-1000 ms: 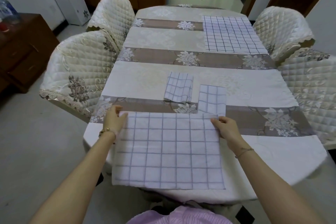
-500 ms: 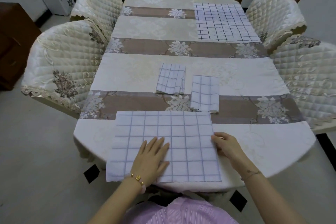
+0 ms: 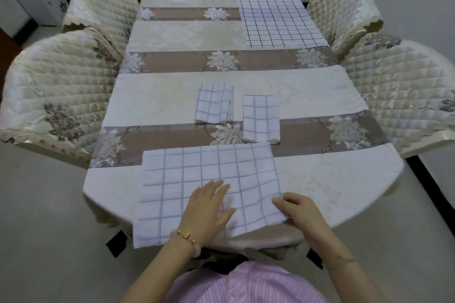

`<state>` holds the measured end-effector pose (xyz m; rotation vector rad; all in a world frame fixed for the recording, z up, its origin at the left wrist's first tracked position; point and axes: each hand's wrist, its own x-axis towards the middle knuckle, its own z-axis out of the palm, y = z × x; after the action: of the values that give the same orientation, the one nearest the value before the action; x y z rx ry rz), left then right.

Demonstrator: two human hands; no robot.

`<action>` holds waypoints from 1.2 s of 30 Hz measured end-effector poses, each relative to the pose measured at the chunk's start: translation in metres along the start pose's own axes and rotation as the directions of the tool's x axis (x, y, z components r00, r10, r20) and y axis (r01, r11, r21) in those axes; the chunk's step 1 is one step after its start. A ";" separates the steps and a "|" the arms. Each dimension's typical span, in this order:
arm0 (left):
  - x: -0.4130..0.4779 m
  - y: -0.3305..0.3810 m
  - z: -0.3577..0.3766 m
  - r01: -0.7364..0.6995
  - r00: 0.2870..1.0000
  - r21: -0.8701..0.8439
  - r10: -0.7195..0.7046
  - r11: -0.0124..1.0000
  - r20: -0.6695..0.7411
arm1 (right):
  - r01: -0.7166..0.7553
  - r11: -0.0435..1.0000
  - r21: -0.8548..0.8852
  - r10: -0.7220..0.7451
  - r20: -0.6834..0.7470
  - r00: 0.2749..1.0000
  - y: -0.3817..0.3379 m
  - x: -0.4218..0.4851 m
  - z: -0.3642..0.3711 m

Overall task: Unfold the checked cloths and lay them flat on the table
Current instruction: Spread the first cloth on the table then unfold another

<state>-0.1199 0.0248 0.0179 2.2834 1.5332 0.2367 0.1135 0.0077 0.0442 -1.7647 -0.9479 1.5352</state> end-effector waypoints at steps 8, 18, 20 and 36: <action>0.012 0.056 -0.025 0.052 0.999 -0.540 -0.040 0.840 0.034 | 0.047 0.989 0.143 -0.058 0.075 0.996 -0.026 0.002 0.023; 0.027 0.021 -0.061 0.084 0.902 -0.755 -0.372 0.650 -0.220 | 0.143 0.974 0.173 -0.160 0.091 0.983 -0.049 0.012 0.015; 0.032 0.002 -0.076 0.077 0.859 -0.829 -0.459 0.554 -0.228 | 0.145 0.971 0.189 -0.160 0.063 0.985 -0.054 0.017 0.004; 0.068 -0.138 -0.155 0.323 0.655 -0.851 -0.747 0.414 -0.115 | 0.126 0.978 0.167 -0.093 -0.194 0.977 -0.104 0.123 -0.036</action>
<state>-0.2648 0.1663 0.0997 0.9382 1.8275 1.1151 0.1449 0.1683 0.0660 -1.6659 -0.7771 1.3174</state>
